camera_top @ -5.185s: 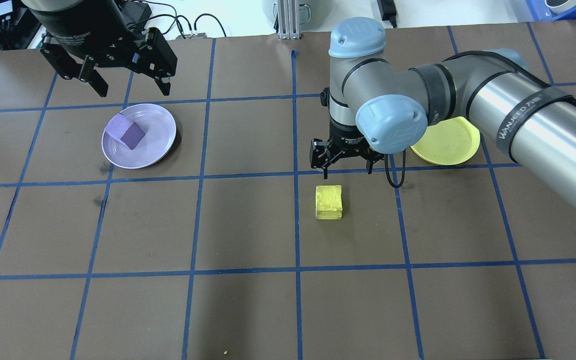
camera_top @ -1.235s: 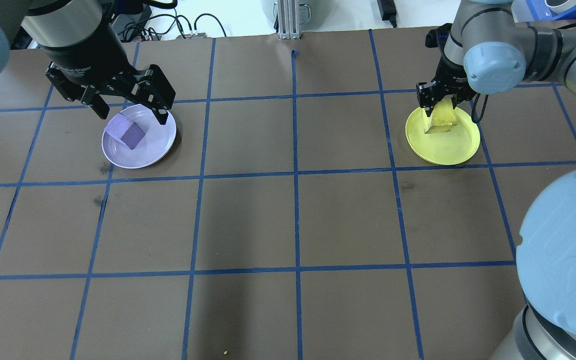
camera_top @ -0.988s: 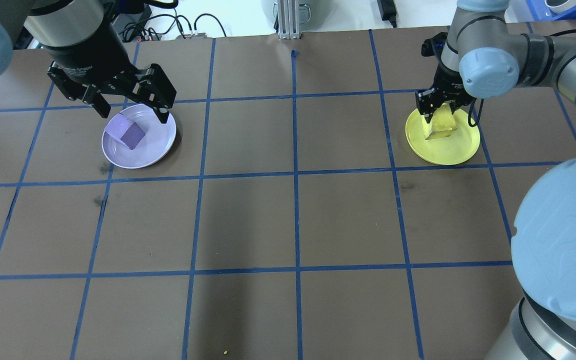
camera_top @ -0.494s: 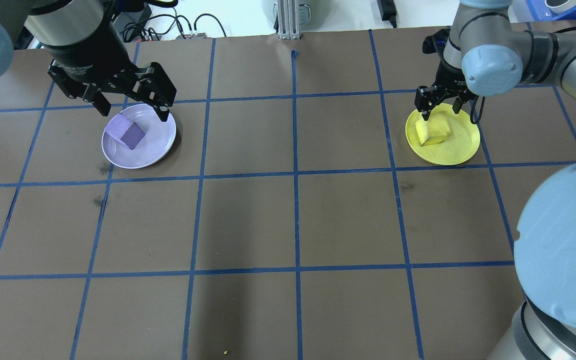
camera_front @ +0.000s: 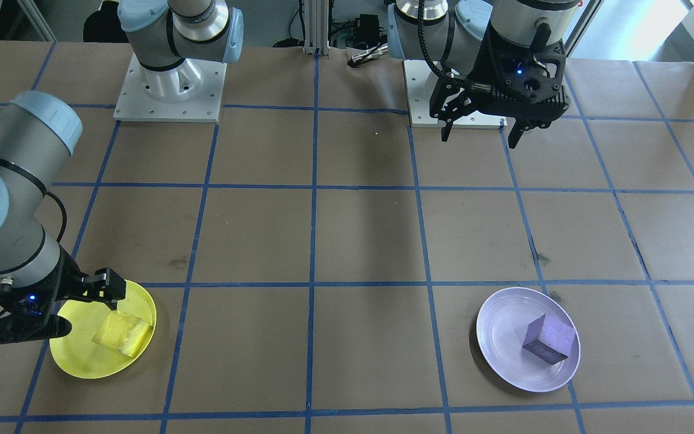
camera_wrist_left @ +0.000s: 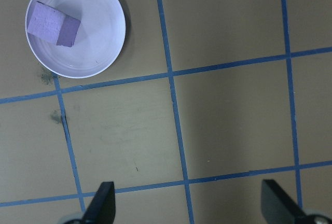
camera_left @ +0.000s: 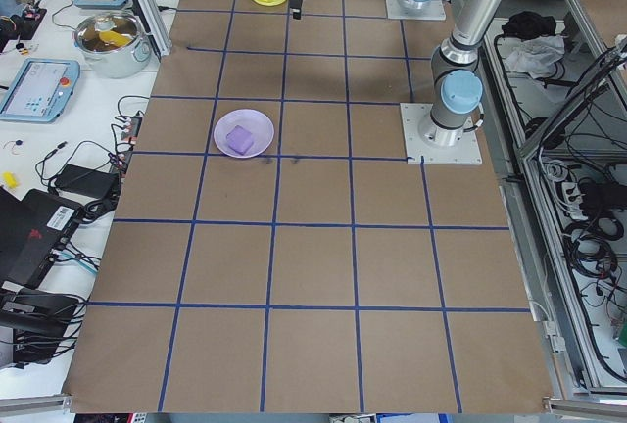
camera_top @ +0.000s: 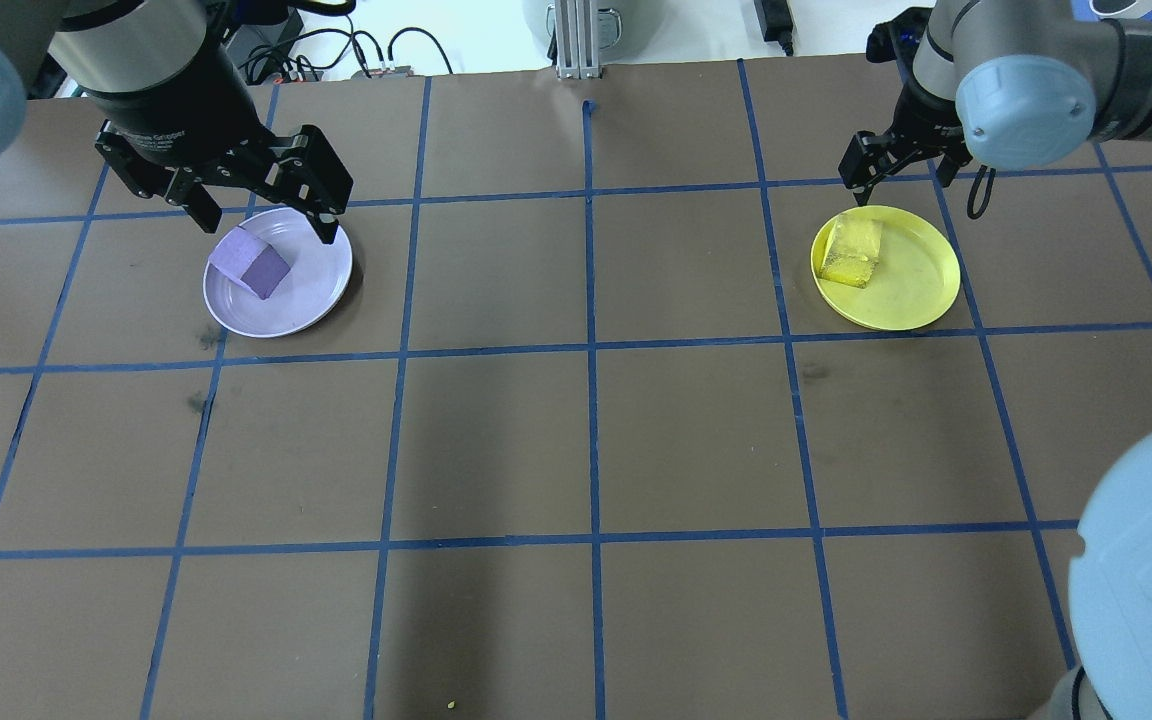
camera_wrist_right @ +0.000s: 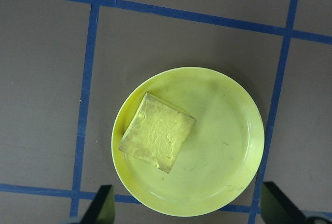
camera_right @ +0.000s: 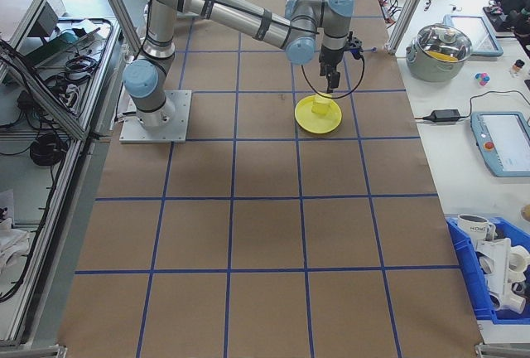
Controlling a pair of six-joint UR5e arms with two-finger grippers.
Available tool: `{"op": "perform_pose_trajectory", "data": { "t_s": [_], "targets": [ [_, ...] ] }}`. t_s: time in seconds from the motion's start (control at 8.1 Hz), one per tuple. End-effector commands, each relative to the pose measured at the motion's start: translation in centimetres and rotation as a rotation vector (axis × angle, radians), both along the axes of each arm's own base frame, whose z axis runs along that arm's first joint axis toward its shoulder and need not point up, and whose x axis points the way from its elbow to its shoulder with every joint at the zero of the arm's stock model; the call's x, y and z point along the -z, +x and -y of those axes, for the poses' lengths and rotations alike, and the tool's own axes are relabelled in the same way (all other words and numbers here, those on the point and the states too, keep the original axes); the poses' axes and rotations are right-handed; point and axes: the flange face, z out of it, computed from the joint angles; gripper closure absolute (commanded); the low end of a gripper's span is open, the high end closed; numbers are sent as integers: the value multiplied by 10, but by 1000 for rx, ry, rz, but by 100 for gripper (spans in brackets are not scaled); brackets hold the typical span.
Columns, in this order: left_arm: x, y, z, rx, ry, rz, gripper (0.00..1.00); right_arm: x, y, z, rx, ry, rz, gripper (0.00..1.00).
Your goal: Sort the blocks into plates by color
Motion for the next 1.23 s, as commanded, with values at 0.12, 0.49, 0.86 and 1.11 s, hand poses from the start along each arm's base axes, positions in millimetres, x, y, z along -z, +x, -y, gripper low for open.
{"op": "perform_pose_trajectory", "data": {
  "t_s": [0.12, 0.49, 0.86, 1.11],
  "targets": [
    [1, 0, 1, -2, 3, -1, 0, -101, 20, -60, 162, -42, 50, 0],
    [2, 0, 3, -3, -2, -3, 0, -144, 80, -107, 236, -55, 133, 0],
    [0, 0, 1, 0, -8, -3, 0, -139, 86, -110, 218, -42, 135, 0],
    [0, 0, 1, 0, -8, -3, 0, -145, 86, -113, 216, -52, 132, 0]
  ]
}}
